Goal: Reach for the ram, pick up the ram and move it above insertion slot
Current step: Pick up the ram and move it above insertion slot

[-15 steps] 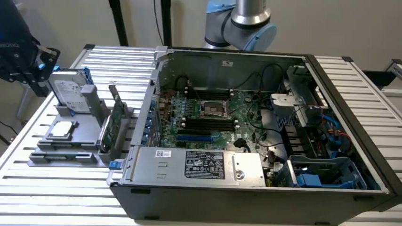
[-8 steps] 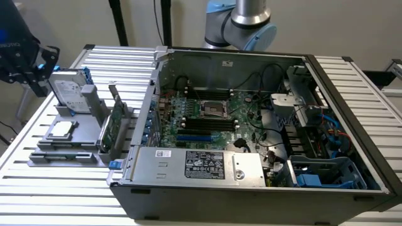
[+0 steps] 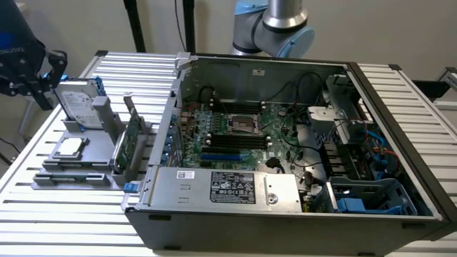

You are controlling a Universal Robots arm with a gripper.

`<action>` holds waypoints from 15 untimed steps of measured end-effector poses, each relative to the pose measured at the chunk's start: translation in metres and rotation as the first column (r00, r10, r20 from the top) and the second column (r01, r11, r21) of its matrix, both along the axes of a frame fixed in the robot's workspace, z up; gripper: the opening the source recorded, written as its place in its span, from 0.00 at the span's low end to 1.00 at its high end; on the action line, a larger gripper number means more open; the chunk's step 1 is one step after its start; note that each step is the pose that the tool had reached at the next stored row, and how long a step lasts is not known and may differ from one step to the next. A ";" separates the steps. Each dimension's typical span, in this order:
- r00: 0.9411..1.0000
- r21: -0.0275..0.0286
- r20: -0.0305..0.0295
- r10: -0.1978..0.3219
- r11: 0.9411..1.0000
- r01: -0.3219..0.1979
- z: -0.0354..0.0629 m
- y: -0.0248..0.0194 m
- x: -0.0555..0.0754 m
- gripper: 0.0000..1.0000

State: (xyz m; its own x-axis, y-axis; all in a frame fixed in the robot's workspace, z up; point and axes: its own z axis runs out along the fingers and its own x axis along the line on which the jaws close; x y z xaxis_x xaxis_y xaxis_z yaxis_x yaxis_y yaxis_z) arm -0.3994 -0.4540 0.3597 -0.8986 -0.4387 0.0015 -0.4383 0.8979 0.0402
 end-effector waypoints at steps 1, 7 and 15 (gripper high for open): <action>1.000 0.000 0.000 0.018 1.000 -0.018 0.0000 0.0000 0.000 0.11; 0.992 0.000 0.000 0.127 0.992 -0.127 0.0000 0.0000 0.000 0.11; 0.963 0.000 0.000 0.269 0.963 -0.269 0.0000 0.0000 0.000 0.11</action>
State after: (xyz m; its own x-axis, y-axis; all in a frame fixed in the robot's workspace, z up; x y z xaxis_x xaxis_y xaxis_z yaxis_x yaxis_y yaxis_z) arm -0.3993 -0.4540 0.3597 -0.7473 -0.6645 0.0016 -0.6639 0.7467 0.0403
